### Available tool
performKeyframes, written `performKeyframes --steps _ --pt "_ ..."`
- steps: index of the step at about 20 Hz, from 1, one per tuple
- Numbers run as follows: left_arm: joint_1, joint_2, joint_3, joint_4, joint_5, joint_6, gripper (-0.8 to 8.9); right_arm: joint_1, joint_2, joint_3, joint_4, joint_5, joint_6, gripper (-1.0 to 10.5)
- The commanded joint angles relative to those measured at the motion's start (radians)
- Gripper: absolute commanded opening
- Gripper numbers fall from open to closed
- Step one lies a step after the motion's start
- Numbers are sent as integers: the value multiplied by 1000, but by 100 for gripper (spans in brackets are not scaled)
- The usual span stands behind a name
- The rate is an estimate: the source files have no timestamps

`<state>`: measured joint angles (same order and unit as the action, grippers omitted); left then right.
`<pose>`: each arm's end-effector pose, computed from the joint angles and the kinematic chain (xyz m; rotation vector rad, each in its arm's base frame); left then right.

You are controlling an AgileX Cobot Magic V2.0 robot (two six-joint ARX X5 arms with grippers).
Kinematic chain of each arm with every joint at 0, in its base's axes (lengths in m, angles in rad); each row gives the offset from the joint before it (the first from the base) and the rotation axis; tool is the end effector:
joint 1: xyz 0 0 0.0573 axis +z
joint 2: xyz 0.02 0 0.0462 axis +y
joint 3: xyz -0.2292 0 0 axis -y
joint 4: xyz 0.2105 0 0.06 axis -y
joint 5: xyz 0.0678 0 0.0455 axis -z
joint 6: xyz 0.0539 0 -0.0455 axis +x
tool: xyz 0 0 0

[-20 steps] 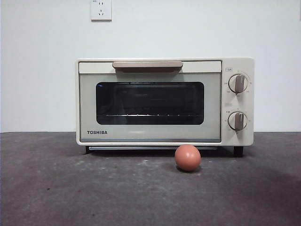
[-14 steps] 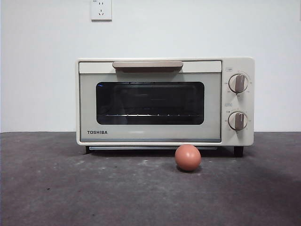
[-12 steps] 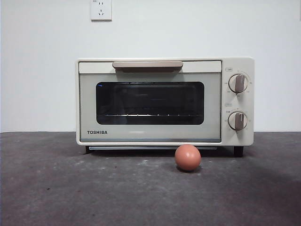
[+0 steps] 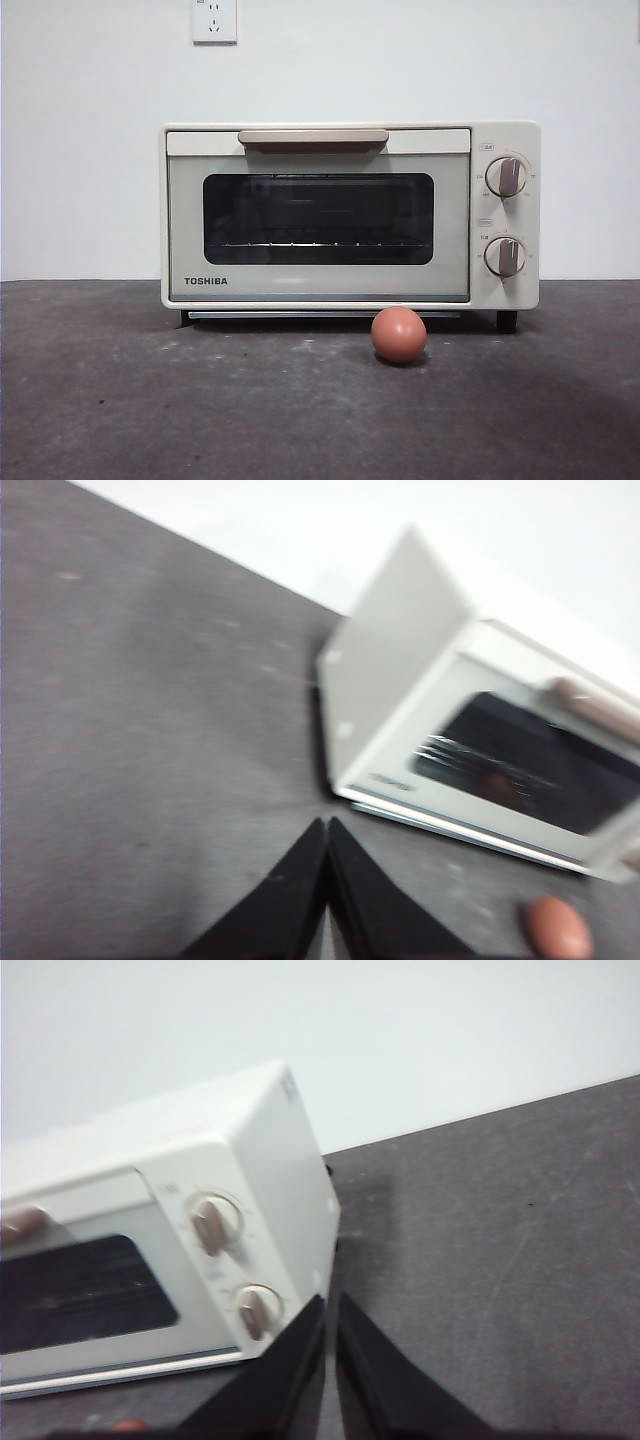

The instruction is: Eggoven

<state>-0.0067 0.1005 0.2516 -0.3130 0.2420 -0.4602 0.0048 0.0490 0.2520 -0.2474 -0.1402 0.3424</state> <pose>0.1095 -0.0137 0.1981 -0.4759 0.2156 -0.2068 0.1062 0.0080 0.2106 0.3447 0.0687 0.1360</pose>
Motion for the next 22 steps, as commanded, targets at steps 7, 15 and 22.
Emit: performKeyframes --steps 7,15,22 --pt "0 251 259 -119 239 100 6 1 222 286 -227 -168 -44 4" --pt "-2 430 429 -303 395 238 6 43 439 538 -555 -307 -198 4" --pt "-49 500 494 -430 417 314 6 132 542 639 -760 -308 -299 4"
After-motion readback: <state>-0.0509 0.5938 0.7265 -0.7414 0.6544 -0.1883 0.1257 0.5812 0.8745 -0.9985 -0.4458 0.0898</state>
